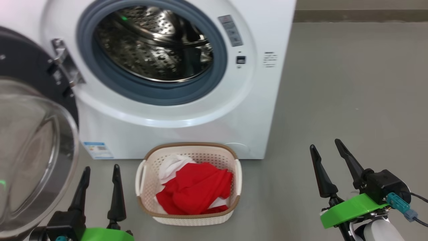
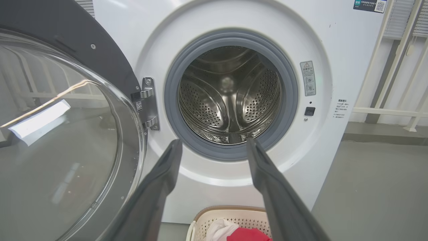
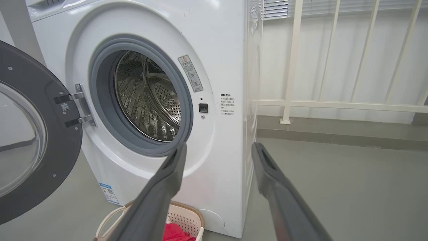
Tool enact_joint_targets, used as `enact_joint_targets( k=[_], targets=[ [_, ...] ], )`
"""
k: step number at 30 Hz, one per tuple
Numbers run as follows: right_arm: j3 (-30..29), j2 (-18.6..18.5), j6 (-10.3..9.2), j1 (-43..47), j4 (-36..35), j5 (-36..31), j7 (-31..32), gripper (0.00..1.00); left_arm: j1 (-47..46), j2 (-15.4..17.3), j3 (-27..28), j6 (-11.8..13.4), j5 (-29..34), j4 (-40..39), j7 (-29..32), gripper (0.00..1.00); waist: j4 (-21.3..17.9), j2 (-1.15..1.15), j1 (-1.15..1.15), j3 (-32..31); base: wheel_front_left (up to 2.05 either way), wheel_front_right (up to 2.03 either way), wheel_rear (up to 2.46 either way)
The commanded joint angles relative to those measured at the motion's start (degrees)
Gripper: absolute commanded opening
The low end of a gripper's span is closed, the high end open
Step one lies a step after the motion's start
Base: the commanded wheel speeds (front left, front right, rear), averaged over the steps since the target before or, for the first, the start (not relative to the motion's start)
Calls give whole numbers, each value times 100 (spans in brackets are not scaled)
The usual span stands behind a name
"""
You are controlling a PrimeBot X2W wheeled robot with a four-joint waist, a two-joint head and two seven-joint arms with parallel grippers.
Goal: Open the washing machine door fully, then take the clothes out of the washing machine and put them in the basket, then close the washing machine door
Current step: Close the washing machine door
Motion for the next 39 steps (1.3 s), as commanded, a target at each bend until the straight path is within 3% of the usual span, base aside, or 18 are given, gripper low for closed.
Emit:
enact_joint_targets(
  k=[1, 12, 21, 39],
  targets=[
    [138, -62, 39, -34, -169, 8, -37, 100, -79, 51, 170, 53, 47, -187, -69, 100, 295, 0, 0, 52, 0, 0, 0],
    [224, -105, 39, -77, -199, 29, -37, 100, -29, 51, 162, 309, 11, -395, -69, 100, 1136, 0, 0, 81, 0, 0, 0],
    [298, -90, 39, -37, -191, 68, -37, 100, 49, 51, 159, 353, 20, -326, -69, 100, 1619, 0, 0, -48, 0, 0, 0],
    [350, -30, 39, 10, -142, 90, -37, 100, 88, 54, 253, 323, 79, -282, -69, 100, 1883, 0, 0, -127, 0, 0, 0]
  ],
)
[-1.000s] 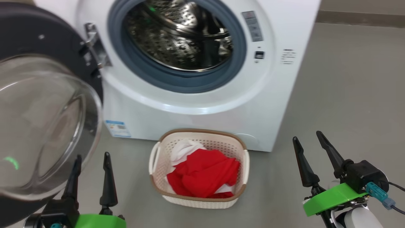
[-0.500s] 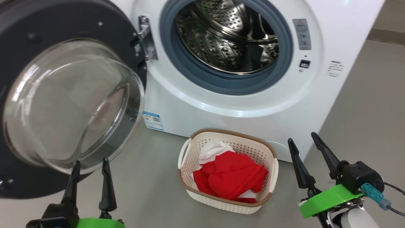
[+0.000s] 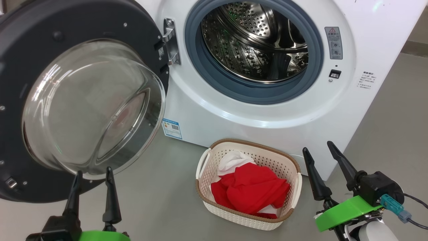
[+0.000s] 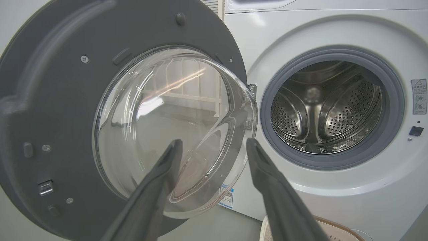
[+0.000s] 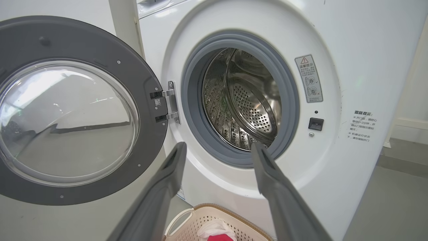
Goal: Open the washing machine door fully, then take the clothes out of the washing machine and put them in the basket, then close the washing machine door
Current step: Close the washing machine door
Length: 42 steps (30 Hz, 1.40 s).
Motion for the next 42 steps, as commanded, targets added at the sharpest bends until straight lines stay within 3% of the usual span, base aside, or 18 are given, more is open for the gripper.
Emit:
enact_joint_targets(
  k=[1, 3, 4, 5, 12, 18, 23, 29, 30, 34, 37, 42],
  targets=[
    [151, -24, 39, -1, -119, 50, -37, 100, -47, 53, 216, 3, 88, -132, -69, 100, -11, 0, 0, 15, 0, 0, 0],
    [154, -39, 39, -1, -114, 49, -37, 100, -59, 54, 229, 22, 118, -120, -69, 100, -30, 0, 0, 37, 0, 0, 0],
    [154, -45, 39, -2, -112, 50, -37, 100, -71, 57, 236, 31, 139, -117, -69, 35, -36, 0, 0, 41, 0, 0, 0],
    [151, -49, 39, -3, -111, 50, -37, 100, -98, 59, 250, 50, 168, -145, -69, 0, -39, 0, 0, 48, 0, 0, 0],
    [127, -73, 39, -12, -93, 43, -37, 100, -686, 216, 548, 268, 448, -744, -69, 0, -17, 0, 0, 97, 0, 0, 0],
    [187, -122, 39, -70, -62, 49, -37, 100, -1628, 701, 1119, 524, 523, -881, -69, 0, -73, 0, 0, 132, 0, 0, 0],
    [170, -190, 39, -56, -40, 51, -37, 100, -2539, 1207, 1806, 500, -31, -372, 105, 0, -158, 0, 0, 107, 0, 0, 0],
    [158, -214, 39, -46, -20, 50, -37, 100, -3440, 1936, 2611, 515, -662, 780, 500, 0, -268, 0, 0, 88, 0, 0, 0],
    [158, -214, 39, -46, -20, 50, -37, 100, -3440, 1936, 2611, 515, -662, 780, 500, 0, -268, 0, 0, 88, 0, 0, 0],
    [171, -225, 39, -56, -18, 53, -37, 100, -3800, 2354, 2830, 459, -979, 1748, 1250, 0, -306, 0, 0, 109, 0, 0, 0],
    [156, -232, 39, -57, -24, 51, -37, 100, -4061, 2486, 2875, 363, -1272, 2282, 1916, 0, -297, 0, 0, 131, 0, 0, 0],
    [174, -231, 39, -59, -3, 36, -37, 100, -4272, 2381, 3030, 267, -1847, 2725, 2871, 0, -262, 0, 0, 140, 0, 0, 0]
  ],
)
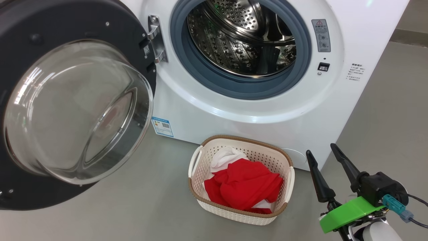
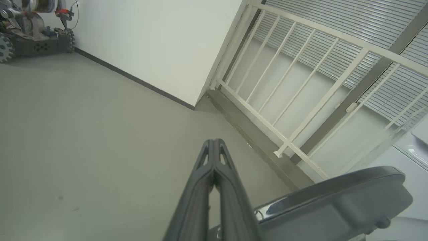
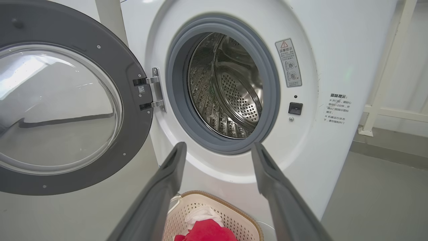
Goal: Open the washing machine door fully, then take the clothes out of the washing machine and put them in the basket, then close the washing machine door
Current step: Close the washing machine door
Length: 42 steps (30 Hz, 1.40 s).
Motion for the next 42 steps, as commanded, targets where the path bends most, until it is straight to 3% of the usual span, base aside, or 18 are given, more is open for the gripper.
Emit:
enact_joint_targets(
  k=[1, 11, 22, 31, 42],
  targets=[
    [155, -62, 39, -66, -127, 36, -37, 100, -162, 261, 146, -8, -109, -117, 120, 0, 0, 0, 0, 0, 0, 0, 0],
    [247, -139, 39, -98, -110, 74, -37, 100, -138, -54, 800, 315, -1224, -459, 1652, 0, -117, 0, 0, 16, 0, 0, 0],
    [351, -181, 39, -130, -81, 112, -37, 100, 505, -97, 950, 516, -1342, -999, 2227, 0, -273, 0, 0, 53, 0, 0, 0],
    [450, -210, 39, -128, -29, 122, -37, 100, 346, 226, 1210, 247, -1422, -465, 1680, 0, -311, 0, 0, 27, 0, 0, 0],
    [598, -324, 39, -191, 6, 163, -37, 100, 22, 542, 1191, -342, -1565, 646, 1333, 0, -478, 0, 0, 9, 0, 0, 0]
  ],
)
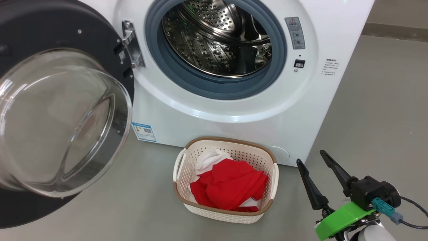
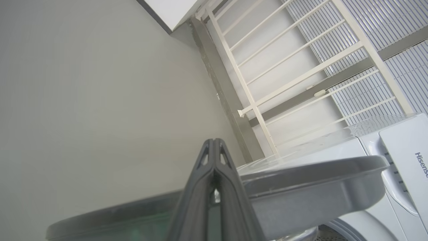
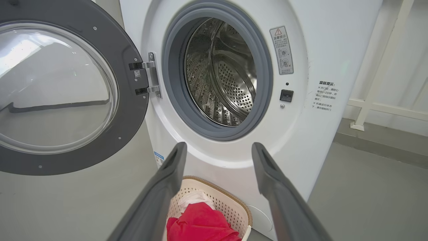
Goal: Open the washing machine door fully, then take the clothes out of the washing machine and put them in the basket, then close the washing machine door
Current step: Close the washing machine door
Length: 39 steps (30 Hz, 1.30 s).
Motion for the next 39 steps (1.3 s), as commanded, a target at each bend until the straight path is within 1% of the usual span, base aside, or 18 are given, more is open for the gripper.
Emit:
enact_joint_targets(
  k=[1, 8, 10, 13, 17, 22, 26, 33, 34, 39],
  targets=[
    [109, -86, 39, -176, -125, 108, -37, 100, -149, 393, 32, -95, -65, -47, 13, 0, -38, 0, 0, 35, 0, 0, 0],
    [90, -104, 39, -195, -152, 106, -37, 100, -328, 507, -67, -414, -245, 428, 375, 0, -92, 0, 0, 148, 0, 0, 0],
    [57, -96, 39, -204, -162, 96, -37, 100, -367, 521, -140, -579, -335, 537, 666, 0, -80, 0, 0, 175, 0, 0, 0],
    [32, -77, 39, -202, -167, 91, -37, 100, -358, 523, -217, -748, -424, 589, 995, 0, -54, 0, 0, 178, 0, 0, 0],
    [21, -48, 39, -203, -169, 83, -37, 100, -255, 485, -340, -1012, -558, 508, 1422, 0, -9, 0, 0, 180, 0, 0, 0],
    [-19, -25, 39, -197, -181, 80, -37, 100, -147, 307, -336, -1195, -959, 171, 1836, 0, 71, 0, 0, 185, 0, 0, 0],
    [-50, 14, 39, -167, -172, 87, -37, 100, 65, 86, -403, -1243, -1231, -239, 2086, 0, 148, 0, 0, 186, 0, 0, 0],
    [-63, 92, 39, -149, -146, 95, -37, 100, 560, -384, -418, -1258, -1662, -917, 2313, 0, 204, 0, 0, 198, 0, 0, 0],
    [-63, 92, 39, -149, -146, 95, -37, 100, 560, -384, -418, -1258, -1662, -917, 2313, 0, 204, 0, 0, 198, 0, 0, 0],
    [-30, 122, 39, -150, -101, 101, -37, 100, 833, -715, -418, -1260, -1974, -1372, 2461, 0, 197, 0, 0, 224, 0, 0, 0]
  ],
)
